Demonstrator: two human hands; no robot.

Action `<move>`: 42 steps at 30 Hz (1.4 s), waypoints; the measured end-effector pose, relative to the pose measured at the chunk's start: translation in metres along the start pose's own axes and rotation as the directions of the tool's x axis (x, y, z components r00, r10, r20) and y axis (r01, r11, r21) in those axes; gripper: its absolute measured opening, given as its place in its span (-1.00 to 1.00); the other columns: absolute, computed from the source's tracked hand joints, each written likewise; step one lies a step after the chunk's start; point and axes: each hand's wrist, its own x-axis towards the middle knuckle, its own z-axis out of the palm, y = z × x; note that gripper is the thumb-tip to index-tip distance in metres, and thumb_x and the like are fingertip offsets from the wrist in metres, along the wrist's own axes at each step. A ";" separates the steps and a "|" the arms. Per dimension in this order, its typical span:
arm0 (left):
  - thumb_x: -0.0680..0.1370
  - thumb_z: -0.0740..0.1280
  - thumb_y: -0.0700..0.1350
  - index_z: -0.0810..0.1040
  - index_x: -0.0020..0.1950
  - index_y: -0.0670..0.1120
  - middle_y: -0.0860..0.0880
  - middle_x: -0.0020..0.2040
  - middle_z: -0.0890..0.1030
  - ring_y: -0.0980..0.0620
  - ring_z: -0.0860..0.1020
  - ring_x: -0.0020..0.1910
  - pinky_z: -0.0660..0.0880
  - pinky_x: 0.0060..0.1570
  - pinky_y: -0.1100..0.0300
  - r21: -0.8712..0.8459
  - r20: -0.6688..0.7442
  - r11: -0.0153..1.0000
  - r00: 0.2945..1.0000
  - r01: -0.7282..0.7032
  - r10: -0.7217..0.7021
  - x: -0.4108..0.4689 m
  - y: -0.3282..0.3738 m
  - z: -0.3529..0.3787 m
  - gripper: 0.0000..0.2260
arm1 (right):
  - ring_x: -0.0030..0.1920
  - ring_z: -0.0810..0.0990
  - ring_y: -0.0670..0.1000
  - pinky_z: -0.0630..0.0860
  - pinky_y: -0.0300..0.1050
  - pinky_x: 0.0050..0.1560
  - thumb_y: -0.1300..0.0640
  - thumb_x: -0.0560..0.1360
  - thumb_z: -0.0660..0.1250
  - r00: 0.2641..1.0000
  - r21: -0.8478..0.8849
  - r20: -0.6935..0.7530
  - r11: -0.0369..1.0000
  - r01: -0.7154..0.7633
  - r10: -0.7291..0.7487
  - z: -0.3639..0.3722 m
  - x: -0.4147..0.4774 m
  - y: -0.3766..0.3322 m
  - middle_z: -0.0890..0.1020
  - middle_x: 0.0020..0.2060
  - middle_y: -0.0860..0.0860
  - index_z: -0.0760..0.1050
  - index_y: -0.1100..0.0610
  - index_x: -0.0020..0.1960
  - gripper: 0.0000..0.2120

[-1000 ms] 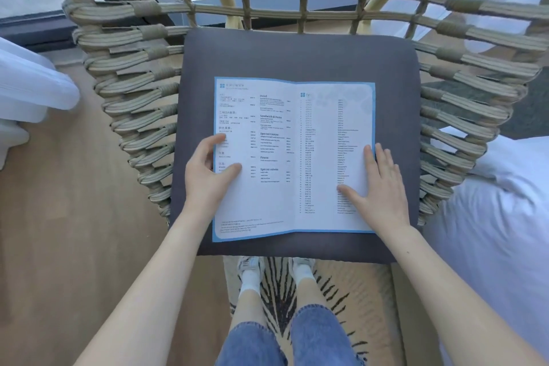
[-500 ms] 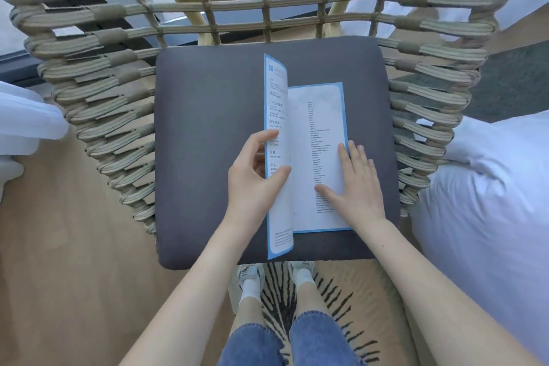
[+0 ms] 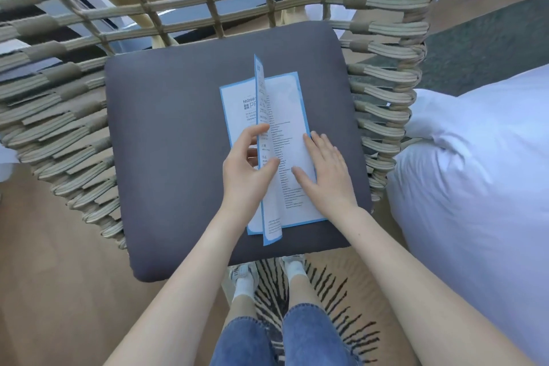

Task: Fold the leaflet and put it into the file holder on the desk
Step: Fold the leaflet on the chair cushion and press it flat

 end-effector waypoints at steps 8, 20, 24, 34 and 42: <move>0.54 0.31 -0.22 0.02 0.55 0.26 -0.03 0.16 0.39 0.05 0.46 0.02 0.47 0.07 0.21 0.170 0.088 0.985 0.996 -0.030 0.015 -0.002 0.001 0.048 -0.26 | 0.55 0.20 -0.12 0.15 -0.22 0.48 -0.12 0.62 0.07 0.993 0.436 -0.098 0.900 -0.021 0.070 -0.015 -0.005 0.012 0.28 0.52 -0.17 0.17 -0.02 0.59 -0.45; 0.52 0.39 -0.13 0.15 0.53 -0.18 -0.19 0.24 0.26 -0.12 0.33 0.15 0.37 0.27 -0.01 0.429 0.124 0.903 0.992 -0.038 -0.017 0.006 -0.032 0.085 -0.34 | 0.52 0.24 -0.19 0.15 -0.38 0.43 -0.02 0.63 0.09 0.966 0.576 -0.220 0.817 0.018 0.133 0.001 -0.005 0.021 0.29 0.50 -0.17 0.20 0.04 0.58 -0.47; 0.52 0.38 -0.06 0.13 0.53 -0.17 -0.18 0.26 0.25 -0.13 0.33 0.18 0.40 0.26 -0.03 0.428 0.204 0.902 0.978 -0.050 -0.042 0.011 -0.033 0.077 -0.33 | 0.53 0.24 -0.13 0.11 -0.45 0.41 -0.03 0.62 0.08 0.978 0.513 -0.183 0.858 0.009 0.099 -0.004 -0.006 0.017 0.28 0.50 -0.16 0.20 0.08 0.58 -0.45; 0.60 0.31 -0.14 0.26 0.53 -0.07 0.03 0.18 0.34 0.10 0.45 0.00 0.42 0.12 0.26 0.318 0.179 0.944 0.983 -0.086 0.030 0.016 -0.017 0.015 -0.49 | 0.49 0.16 -0.25 0.13 -0.27 0.42 -0.01 0.60 0.13 0.982 0.378 -0.143 0.924 -0.057 0.119 -0.032 0.006 -0.014 0.29 0.51 -0.16 0.19 0.01 0.58 -0.44; 0.62 0.22 -0.19 0.25 0.53 -0.22 -0.17 0.55 0.30 -0.21 0.23 0.53 0.17 0.48 -0.16 0.703 0.217 0.599 0.917 -0.384 0.334 0.079 -0.020 -0.020 -0.52 | 0.58 0.14 0.14 0.03 0.09 0.56 0.10 0.64 0.09 0.980 -0.067 -0.134 0.988 0.140 -0.148 -0.020 0.080 -0.063 0.28 0.56 0.11 0.18 0.17 0.58 -0.48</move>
